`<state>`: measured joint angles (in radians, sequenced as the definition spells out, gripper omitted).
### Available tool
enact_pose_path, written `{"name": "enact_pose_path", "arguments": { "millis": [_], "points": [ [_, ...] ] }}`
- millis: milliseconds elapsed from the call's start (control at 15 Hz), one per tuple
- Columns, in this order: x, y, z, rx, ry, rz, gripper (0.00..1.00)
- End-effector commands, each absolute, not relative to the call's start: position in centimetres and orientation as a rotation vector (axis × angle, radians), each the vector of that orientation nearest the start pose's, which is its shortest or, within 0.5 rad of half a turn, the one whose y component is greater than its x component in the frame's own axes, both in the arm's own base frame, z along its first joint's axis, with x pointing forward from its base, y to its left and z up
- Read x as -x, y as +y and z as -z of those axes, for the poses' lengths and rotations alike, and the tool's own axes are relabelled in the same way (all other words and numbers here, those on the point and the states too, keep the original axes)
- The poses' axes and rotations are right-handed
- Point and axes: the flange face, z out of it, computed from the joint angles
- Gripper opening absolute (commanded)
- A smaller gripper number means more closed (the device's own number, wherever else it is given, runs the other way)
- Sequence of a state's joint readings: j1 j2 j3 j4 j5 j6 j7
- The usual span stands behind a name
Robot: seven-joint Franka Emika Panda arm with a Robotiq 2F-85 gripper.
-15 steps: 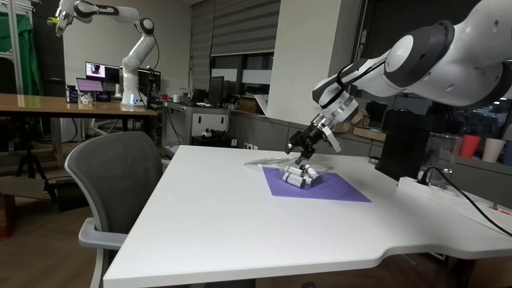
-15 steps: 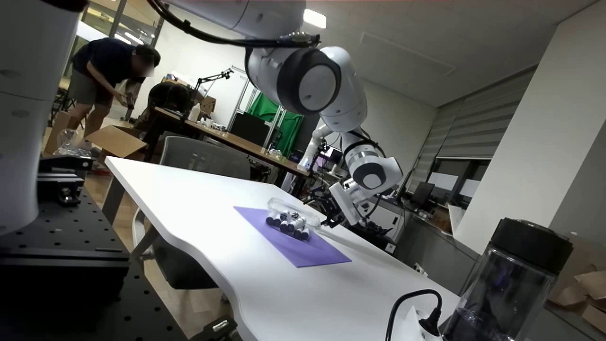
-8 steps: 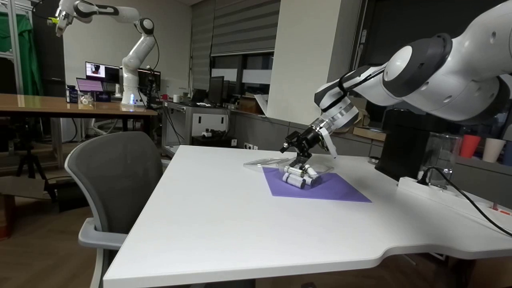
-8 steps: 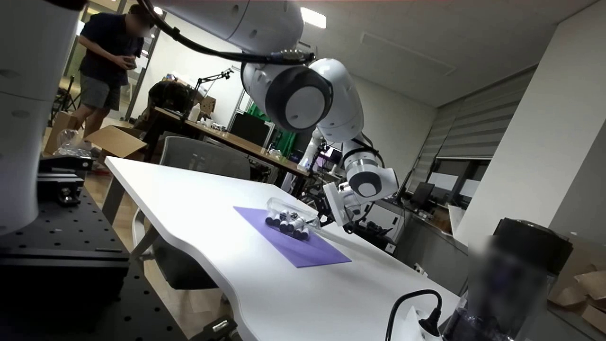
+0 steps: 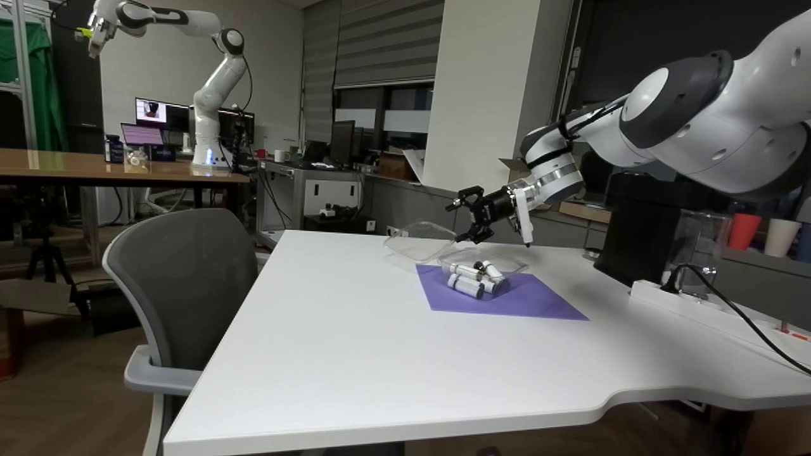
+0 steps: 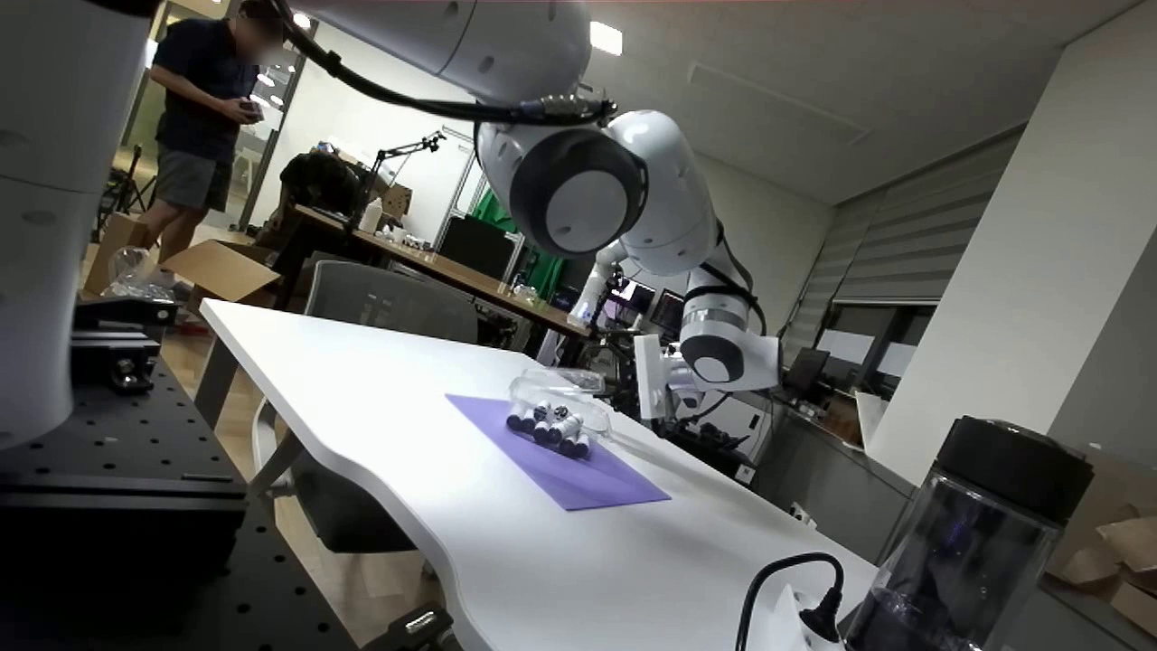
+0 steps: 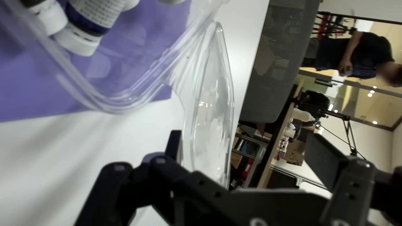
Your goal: Close the container
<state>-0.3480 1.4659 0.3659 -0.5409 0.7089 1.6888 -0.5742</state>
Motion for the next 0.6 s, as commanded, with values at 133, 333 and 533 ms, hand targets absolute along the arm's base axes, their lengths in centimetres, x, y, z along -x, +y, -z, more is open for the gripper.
{"name": "enact_pose_path", "arguments": {
  "millis": [133,333,533],
  "points": [
    [-76.0,-11.5,-15.8,1.773,-0.063,0.091,1.00],
    [-75.0,-12.2,-16.9,1.624,-0.062,0.044,1.00],
    [-74.6,-12.6,-17.8,1.552,-0.058,0.022,1.00]
  ]
}}
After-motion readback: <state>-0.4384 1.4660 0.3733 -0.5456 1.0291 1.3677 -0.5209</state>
